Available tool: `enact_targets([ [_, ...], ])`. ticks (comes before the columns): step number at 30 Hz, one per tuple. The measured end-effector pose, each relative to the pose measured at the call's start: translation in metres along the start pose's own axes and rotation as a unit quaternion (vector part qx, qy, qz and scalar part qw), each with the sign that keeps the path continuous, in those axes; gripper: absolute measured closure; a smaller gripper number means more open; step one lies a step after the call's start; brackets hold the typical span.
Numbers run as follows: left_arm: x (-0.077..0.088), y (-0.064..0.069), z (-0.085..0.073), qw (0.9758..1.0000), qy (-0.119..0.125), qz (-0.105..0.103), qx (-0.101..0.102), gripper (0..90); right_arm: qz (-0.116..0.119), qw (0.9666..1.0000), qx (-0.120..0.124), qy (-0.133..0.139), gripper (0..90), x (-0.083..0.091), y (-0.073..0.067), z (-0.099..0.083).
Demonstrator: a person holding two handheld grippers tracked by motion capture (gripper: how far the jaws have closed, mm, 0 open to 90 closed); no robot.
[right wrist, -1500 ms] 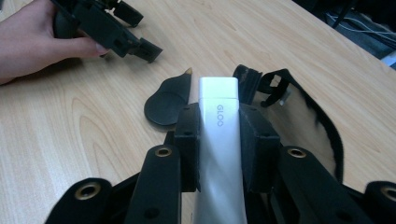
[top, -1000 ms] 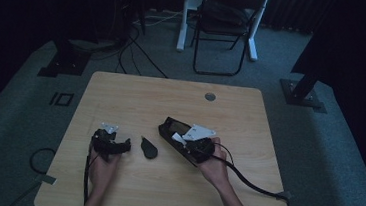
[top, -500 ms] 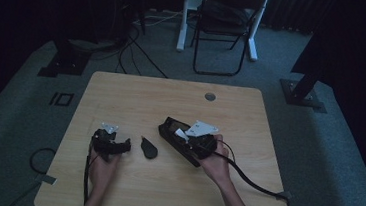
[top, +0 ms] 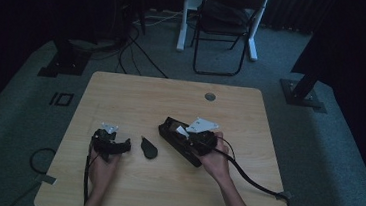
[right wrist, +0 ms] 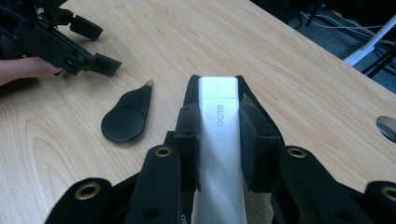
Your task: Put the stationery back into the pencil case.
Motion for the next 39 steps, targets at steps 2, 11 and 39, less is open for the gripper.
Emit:
enact_targets([
  [2, 0.000, 0.000, 0.000, 1.0000, 0.000, 0.000, 0.000, 8.8, 0.001, 1.0000, -0.003, -0.001, 71.5, -0.001, 0.001, 0.000],
  [11, 0.000, 0.000, 0.000, 1.0000, 0.000, 0.000, 0.000, 8.8, 0.001, 0.9999, -0.010, -0.002, 71.4, -0.006, 0.004, -0.001],
  [39, 0.000, 0.000, 0.000, 1.0000, 0.000, 0.000, -0.001, 8.8, -0.001, 0.9996, -0.023, -0.013, 71.4, -0.022, 0.015, -0.005],
])
Point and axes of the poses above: each handheld gripper's, and its own axes: x roughly backward along the jaws, z roughly out of its top, y roughly to its right, the point moved 9 cm from there along -x, roughly forward along the jaws, and after that the axes turned 6 degrees about y, right-handed, at the moved point
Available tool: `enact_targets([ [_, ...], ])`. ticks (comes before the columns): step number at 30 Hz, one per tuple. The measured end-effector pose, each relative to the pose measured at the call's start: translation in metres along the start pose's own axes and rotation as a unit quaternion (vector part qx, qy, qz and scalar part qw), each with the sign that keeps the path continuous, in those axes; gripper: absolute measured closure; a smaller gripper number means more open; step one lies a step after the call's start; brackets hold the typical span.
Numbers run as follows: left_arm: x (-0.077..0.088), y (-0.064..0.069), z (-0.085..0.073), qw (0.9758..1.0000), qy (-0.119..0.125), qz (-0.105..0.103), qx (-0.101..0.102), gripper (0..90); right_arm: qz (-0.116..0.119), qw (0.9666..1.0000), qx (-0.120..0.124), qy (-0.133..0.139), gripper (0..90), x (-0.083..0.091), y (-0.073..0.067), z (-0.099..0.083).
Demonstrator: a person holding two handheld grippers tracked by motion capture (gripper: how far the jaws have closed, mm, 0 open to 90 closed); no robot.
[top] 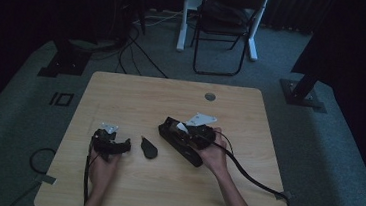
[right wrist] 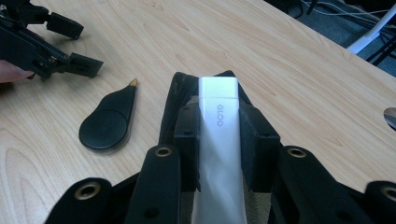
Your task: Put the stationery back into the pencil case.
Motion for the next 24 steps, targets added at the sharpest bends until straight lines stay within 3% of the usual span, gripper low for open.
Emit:
enact_targets([
  [24, 0.000, 0.000, 0.000, 1.0000, 0.000, 0.000, 0.000, 8.8, 0.005, 0.9998, -0.004, -0.019, 71.4, -0.015, 0.002, -0.009],
])
Point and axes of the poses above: each handheld gripper's, and its own axes: x roughly backward along the jaws, z roughly out of its top, y roughly to its right, the point moved 9 cm from there along -x, roughly forward along the jaws, and after that the axes turned 6 degrees about y, right-handed, at the moved point
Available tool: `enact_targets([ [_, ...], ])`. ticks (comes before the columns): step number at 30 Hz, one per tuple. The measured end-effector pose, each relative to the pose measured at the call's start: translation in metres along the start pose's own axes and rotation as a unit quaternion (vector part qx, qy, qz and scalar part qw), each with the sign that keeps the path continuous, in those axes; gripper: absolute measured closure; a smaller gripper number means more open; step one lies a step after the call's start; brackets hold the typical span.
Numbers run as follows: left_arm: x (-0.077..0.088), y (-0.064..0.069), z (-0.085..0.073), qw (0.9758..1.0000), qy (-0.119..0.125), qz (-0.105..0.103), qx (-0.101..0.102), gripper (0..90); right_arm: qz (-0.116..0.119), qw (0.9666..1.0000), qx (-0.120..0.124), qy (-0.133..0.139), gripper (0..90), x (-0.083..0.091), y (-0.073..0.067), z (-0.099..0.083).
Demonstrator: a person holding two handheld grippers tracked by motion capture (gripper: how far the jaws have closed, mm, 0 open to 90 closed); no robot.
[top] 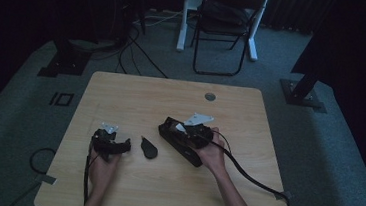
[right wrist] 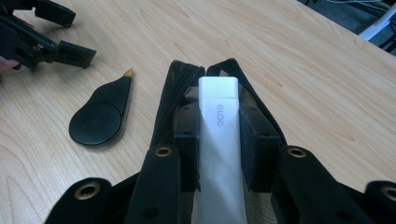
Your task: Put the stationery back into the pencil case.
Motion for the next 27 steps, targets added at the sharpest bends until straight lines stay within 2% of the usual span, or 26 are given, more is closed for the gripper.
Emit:
enact_targets([
  [27, 0.000, 0.000, 0.000, 1.0000, 0.001, 0.000, 0.001, 8.8, 0.012, 0.9996, -0.004, -0.027, 71.2, -0.015, -0.004, -0.013],
])
Point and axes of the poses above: each handheld gripper's, and its own axes: x roughly backward along the jaws, z roughly out of its top, y roughly to its right, the point moved 9 cm from there along -x, roughly forward along the jaws, and after that the axes turned 6 degrees about y, right-handed, at the moved point
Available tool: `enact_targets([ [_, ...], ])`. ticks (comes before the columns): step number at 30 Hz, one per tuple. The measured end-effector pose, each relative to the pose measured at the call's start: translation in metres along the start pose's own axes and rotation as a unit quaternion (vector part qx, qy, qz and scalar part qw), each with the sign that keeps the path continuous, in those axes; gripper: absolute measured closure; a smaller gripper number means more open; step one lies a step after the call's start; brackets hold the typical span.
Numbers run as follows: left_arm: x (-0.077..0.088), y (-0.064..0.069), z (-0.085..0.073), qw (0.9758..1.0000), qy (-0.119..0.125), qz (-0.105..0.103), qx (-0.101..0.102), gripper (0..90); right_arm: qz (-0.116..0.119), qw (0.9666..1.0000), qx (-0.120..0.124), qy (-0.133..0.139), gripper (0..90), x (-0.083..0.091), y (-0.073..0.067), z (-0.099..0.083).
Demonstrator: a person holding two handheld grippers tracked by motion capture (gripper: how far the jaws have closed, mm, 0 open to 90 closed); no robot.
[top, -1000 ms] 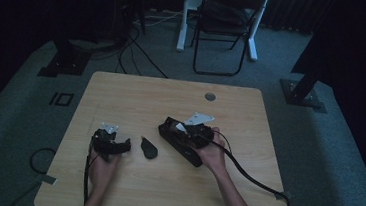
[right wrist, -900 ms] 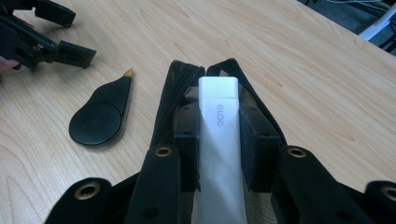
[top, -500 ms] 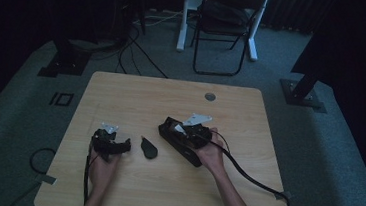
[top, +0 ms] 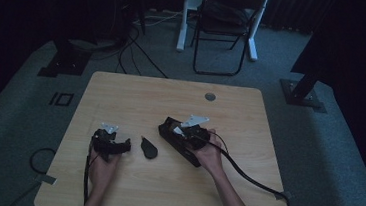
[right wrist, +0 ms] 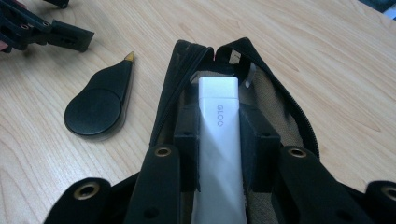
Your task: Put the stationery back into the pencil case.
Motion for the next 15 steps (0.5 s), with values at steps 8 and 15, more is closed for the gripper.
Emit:
enact_targets([
  [8, -0.0002, 0.0001, 0.0002, 1.0000, 0.001, 0.000, 0.001, 8.8, 0.007, 0.9998, -0.001, -0.017, 71.1, -0.0035, -0.0037, -0.0059],
  [15, -0.0001, 0.0001, 0.0001, 1.0000, 0.001, 0.000, 0.001, 8.8, 0.011, 0.9996, -0.003, -0.024, 71.1, -0.0048, -0.0051, -0.0081],
])
Point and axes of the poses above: each handheld gripper's, and its own axes: x roughly backward along the jaws, z roughly out of its top, y roughly to its right, the point moved 9 cm from there along -x, roughly forward along the jaws, and after that the axes turned 6 degrees about y, right-handed, at the moved point
